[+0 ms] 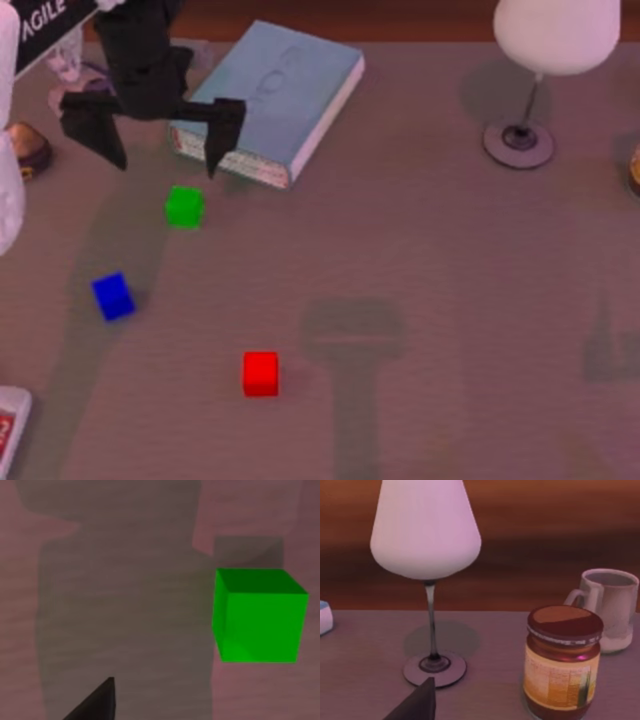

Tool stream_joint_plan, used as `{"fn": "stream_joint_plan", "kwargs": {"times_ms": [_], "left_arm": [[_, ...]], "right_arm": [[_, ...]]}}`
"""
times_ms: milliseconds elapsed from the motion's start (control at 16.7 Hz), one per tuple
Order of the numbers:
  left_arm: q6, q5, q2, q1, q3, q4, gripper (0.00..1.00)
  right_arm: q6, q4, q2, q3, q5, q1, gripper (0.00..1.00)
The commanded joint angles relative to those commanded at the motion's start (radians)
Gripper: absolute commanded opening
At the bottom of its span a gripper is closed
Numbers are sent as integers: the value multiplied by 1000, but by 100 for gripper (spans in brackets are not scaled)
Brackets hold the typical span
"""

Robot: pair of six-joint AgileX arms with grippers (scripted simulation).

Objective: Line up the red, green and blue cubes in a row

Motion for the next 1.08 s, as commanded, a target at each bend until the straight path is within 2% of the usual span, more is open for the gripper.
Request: {"fn": "stream_joint_plan", "kwargs": {"times_ms": [240, 600, 900, 1080], "left_arm": [[0, 0, 3, 0, -40, 41, 100], [2, 1, 46, 1, -208, 258, 100], [2, 1, 52, 1, -224, 276, 100], [2, 1, 52, 1, -224, 276, 77]], "right_arm": [[0, 0, 0, 0, 0, 0, 100], [0, 0, 0, 0, 0, 0, 100], [0, 0, 0, 0, 0, 0, 100], [0, 0, 0, 0, 0, 0, 100]]}}
